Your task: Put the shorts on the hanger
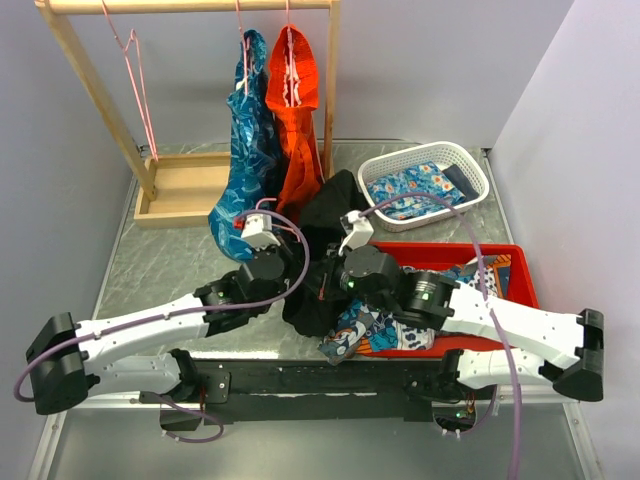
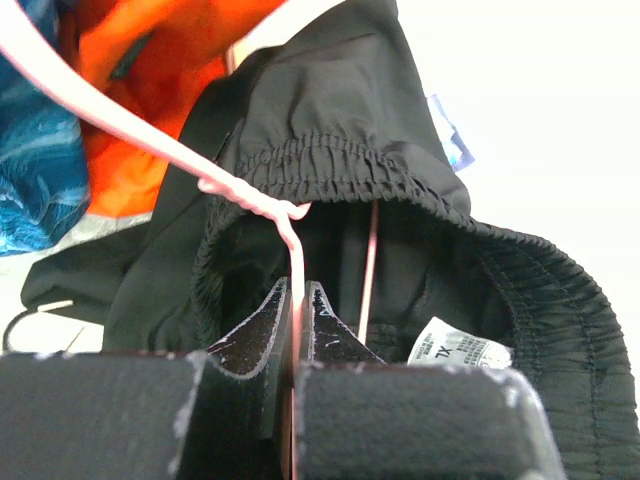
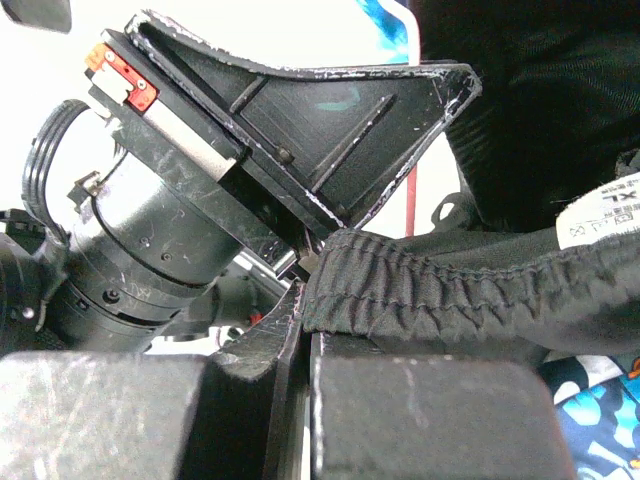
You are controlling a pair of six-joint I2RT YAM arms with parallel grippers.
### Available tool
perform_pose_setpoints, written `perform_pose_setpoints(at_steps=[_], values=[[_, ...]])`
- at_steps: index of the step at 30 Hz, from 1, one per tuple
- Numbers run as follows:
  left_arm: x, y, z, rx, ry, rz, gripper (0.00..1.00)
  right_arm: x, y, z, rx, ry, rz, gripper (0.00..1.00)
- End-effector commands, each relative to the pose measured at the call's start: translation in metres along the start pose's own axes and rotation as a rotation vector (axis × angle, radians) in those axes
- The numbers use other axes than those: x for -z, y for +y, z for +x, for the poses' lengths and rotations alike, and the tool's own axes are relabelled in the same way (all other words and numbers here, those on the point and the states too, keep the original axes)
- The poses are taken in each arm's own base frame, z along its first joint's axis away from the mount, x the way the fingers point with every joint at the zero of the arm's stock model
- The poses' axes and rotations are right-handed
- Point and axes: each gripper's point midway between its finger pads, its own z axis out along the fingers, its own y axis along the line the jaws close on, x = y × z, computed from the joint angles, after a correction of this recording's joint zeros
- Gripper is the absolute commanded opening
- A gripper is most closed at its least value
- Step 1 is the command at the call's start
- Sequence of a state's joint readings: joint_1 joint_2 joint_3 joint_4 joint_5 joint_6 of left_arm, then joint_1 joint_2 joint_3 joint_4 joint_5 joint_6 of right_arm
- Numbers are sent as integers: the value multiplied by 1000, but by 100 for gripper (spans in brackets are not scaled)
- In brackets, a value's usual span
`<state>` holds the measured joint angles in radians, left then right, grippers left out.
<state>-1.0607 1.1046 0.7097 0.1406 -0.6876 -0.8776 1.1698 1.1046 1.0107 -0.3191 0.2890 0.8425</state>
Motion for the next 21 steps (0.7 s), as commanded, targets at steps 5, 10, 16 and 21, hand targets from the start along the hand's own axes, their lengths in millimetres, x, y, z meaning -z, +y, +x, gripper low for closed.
perform_pose_setpoints(at_steps=[5,10,16,21], values=[[28,-33,-44,-13,-45,-7,1,41,33,-86,0,-228,-38,0],[45,-56,-76,-96,2,2,1,45,31,-93,26,-239,-21,0],[67,-91,-92,-227,136,95,1,48,34,-93,50,-223,-33,0],[82,-89,-82,-368,288,120,1,38,28,-72,50,-177,-52,3]])
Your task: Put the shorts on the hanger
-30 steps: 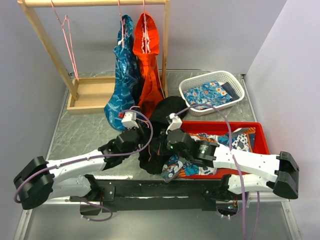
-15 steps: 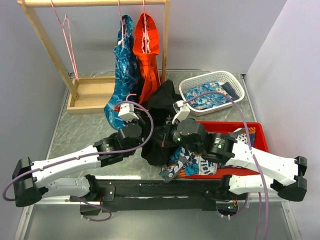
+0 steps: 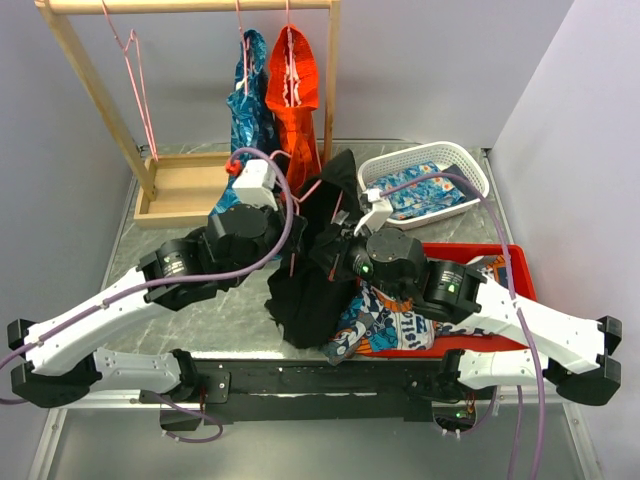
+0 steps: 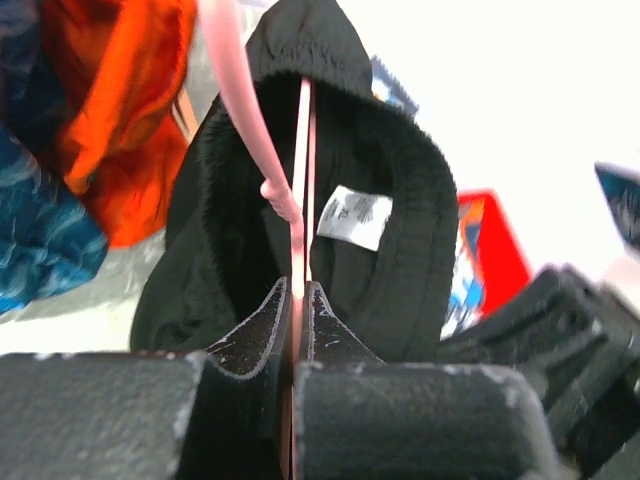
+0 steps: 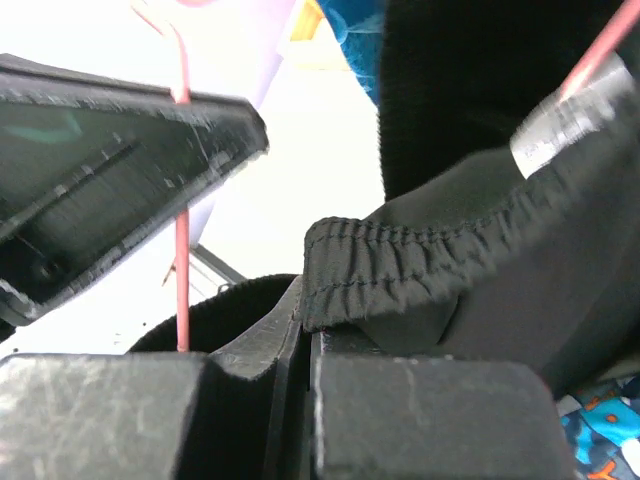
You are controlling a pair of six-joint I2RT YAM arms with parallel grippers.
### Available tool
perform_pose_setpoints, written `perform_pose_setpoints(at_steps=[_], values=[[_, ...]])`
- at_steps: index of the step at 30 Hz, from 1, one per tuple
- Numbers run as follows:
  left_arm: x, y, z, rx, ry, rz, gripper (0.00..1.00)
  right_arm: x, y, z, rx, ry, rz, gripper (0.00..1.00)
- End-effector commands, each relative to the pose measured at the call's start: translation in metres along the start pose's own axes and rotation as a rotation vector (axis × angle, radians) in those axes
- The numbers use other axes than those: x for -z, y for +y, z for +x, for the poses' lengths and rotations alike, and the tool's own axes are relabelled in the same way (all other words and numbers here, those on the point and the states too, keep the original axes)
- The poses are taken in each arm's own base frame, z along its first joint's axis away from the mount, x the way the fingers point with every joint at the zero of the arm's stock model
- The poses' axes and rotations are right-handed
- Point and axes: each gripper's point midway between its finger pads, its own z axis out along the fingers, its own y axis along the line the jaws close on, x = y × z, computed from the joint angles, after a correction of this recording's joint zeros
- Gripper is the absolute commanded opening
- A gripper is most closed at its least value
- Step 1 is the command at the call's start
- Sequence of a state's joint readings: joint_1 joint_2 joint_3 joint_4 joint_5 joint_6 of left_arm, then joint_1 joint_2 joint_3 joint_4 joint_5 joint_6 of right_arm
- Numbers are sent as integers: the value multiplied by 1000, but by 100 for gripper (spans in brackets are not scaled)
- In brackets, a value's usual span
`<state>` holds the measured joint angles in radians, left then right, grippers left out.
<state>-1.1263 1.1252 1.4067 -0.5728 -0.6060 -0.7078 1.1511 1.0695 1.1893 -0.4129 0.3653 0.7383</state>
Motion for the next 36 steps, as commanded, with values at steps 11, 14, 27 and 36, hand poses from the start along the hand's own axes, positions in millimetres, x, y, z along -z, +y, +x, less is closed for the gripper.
perform_pose_setpoints(at_steps=[11,14,27,36], values=[[18,39,63,-216,338,54,1,-16,-18,67,68,146,-78,49],[17,38,66,-237,356,64,1,-8,-20,60,102,137,-75,61],[27,29,53,-264,343,122,1,-1,-81,-12,227,17,204,65],[30,22,46,-279,339,145,1,-26,-89,9,354,147,236,65]])
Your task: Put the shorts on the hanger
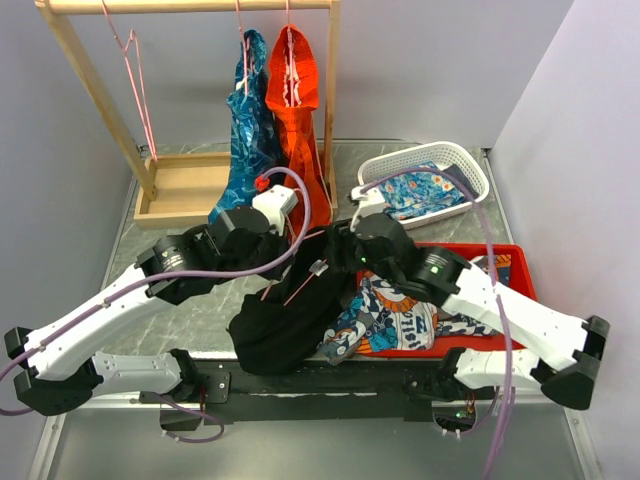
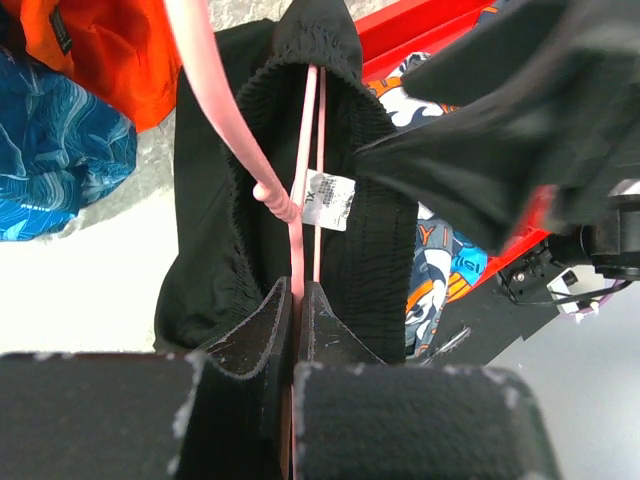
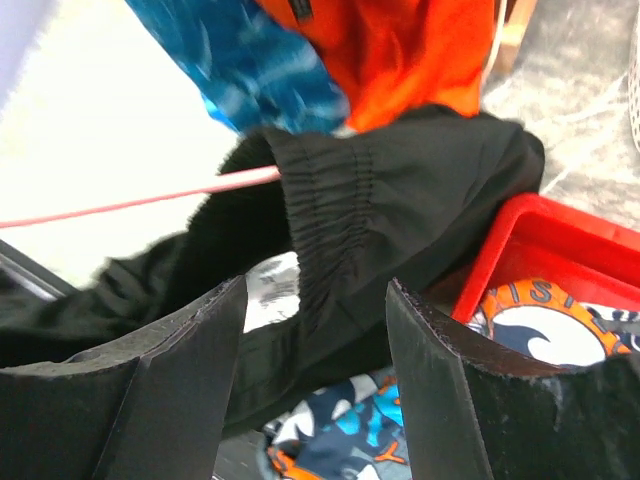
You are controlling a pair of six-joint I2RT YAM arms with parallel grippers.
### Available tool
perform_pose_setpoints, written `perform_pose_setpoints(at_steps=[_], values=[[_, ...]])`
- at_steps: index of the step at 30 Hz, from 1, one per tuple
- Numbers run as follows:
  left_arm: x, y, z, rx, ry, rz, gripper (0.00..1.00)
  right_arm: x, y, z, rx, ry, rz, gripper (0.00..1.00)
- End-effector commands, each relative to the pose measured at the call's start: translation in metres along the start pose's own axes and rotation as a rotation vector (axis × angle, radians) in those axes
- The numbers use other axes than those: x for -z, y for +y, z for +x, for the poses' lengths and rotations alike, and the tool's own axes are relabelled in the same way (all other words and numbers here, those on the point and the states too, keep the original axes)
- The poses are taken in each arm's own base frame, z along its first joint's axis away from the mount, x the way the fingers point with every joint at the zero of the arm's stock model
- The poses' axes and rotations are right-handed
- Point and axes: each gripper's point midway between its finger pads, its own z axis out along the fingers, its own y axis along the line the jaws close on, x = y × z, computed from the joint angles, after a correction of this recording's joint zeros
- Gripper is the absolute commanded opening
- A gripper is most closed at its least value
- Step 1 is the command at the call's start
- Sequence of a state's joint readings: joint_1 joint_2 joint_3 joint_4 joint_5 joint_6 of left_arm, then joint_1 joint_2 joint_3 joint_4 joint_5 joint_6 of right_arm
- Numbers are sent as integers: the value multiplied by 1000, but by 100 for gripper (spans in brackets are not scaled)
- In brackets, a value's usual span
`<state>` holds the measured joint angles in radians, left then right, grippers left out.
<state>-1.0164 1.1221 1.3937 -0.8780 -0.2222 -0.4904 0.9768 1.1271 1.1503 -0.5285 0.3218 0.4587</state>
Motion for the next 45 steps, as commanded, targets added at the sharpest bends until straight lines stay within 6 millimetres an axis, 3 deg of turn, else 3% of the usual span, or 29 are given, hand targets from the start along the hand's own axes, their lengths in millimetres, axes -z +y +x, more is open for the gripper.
perform_pose_setpoints(at_steps=[1,3,4,6,7,8,10,11,13,18,21,24,25,28,29,33,37,38,39,42,43,45], values=[[19,-13,-27,-2,-83,70,1,-7,-6,-5,69,19,47,62],[20,-14,-28,-7,-82,76,1,-10,-14,-12,55,11,85,52],[21,-14,-28,-11,-81,81,1,-8,-16,-24,41,-13,92,32],[22,-14,-30,-16,-86,81,1,-4,-30,-46,8,-52,132,13],[22,-14,-30,-21,-88,82,1,4,-28,-67,-13,-97,119,3],[22,-15,-31,-24,-90,84,1,8,-35,-80,-26,-120,128,0],[22,-18,-31,-25,-91,94,1,22,-41,-110,-60,-183,135,0],[22,-20,-31,-30,-94,101,1,22,-55,-116,-73,-185,175,0],[25,-23,-34,-28,-107,100,1,26,-60,-129,-91,-195,171,0],[43,-33,-53,-26,-184,110,1,27,-67,-125,-97,-189,163,0],[54,-37,-63,-37,-203,127,1,31,-57,-120,-113,-187,99,0],[62,-39,-70,-55,-210,128,1,41,-29,-122,-103,-194,-34,0],[63,-37,-69,-68,-203,121,1,49,-10,-125,-84,-202,-88,1],[63,-34,-67,-87,-184,103,1,65,16,-136,-52,-237,-113,4],[63,-35,-67,-91,-179,106,1,62,23,-130,-43,-214,-109,5],[68,-35,-67,-101,-180,115,1,59,24,-134,-60,-219,-105,7],[67,-34,-67,-104,-183,111,1,60,45,-129,-88,-196,-192,6],[66,-35,-67,-102,-183,113,1,57,46,-127,-90,-188,-186,8],[67,-36,-69,-101,-187,115,1,55,41,-127,-90,-190,-158,21],[69,-34,-68,-111,-180,109,1,62,32,-126,-62,-224,-144,45],[68,-32,-67,-115,-177,104,1,72,33,-121,-45,-239,-187,50],[65,-31,-60,-123,-158,107,1,87,39,-130,-8,-305,-256,52]])
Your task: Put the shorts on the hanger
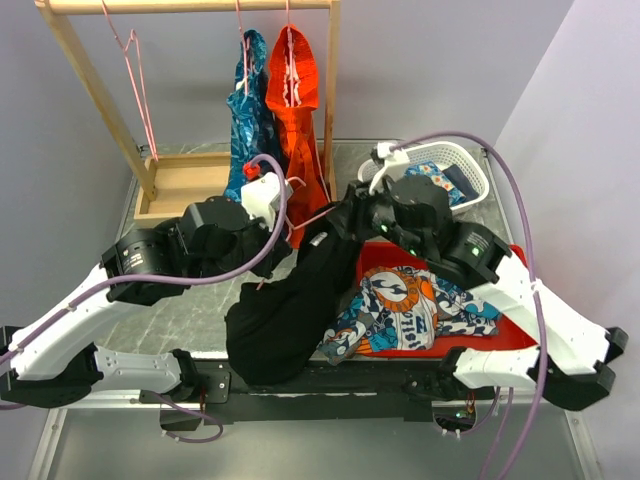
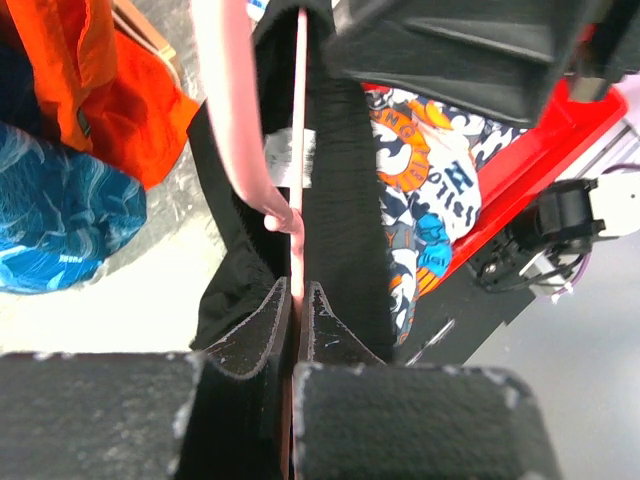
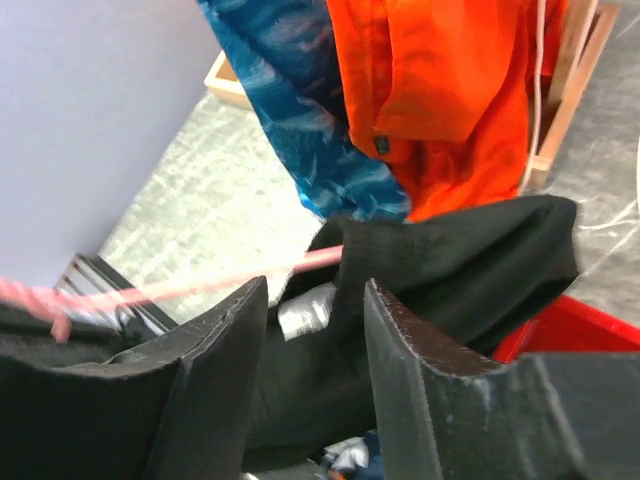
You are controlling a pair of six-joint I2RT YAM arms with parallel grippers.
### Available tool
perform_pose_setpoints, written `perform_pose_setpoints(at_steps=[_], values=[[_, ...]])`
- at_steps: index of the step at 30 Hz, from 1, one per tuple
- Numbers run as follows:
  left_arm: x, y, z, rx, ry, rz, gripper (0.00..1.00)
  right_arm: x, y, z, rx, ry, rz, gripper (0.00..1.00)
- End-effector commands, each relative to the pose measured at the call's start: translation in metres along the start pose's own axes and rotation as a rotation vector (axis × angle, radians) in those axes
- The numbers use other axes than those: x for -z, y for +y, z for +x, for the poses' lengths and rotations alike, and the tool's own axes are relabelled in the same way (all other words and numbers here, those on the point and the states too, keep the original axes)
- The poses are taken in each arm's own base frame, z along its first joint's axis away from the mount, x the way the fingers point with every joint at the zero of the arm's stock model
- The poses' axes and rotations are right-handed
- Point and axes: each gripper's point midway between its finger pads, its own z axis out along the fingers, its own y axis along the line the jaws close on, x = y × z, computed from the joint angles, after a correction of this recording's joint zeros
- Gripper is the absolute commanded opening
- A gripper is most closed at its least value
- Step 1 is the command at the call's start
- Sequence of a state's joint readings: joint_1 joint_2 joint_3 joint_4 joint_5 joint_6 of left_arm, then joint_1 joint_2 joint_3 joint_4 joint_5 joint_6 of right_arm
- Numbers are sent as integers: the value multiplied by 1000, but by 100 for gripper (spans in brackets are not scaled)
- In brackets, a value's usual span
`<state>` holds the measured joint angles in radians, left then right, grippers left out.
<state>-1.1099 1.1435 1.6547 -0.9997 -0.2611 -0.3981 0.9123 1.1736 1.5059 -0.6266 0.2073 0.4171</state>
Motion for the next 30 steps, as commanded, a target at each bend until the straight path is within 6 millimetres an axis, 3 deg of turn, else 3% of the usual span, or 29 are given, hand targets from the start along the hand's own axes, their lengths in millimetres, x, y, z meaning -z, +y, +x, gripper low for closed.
perform_pose_setpoints(at_steps=[1,3,6,11,20,30], values=[[9,-3,-15,-11,-65,25,1,44,21,-31,46,-166,-185,52],[3,-6,-6,-15,-39,45,1,52,33,-39,63,-219,-257,52],[-2,-8,-2,-13,-22,49,1,53,53,-33,84,-226,-365,50],[-9,-14,0,-10,-4,64,1,42,72,-20,122,-258,-377,47],[-13,-21,-2,-7,5,91,1,18,86,-14,181,-266,-320,47],[-13,-25,-5,-4,3,105,1,-1,82,-9,194,-282,-229,46]])
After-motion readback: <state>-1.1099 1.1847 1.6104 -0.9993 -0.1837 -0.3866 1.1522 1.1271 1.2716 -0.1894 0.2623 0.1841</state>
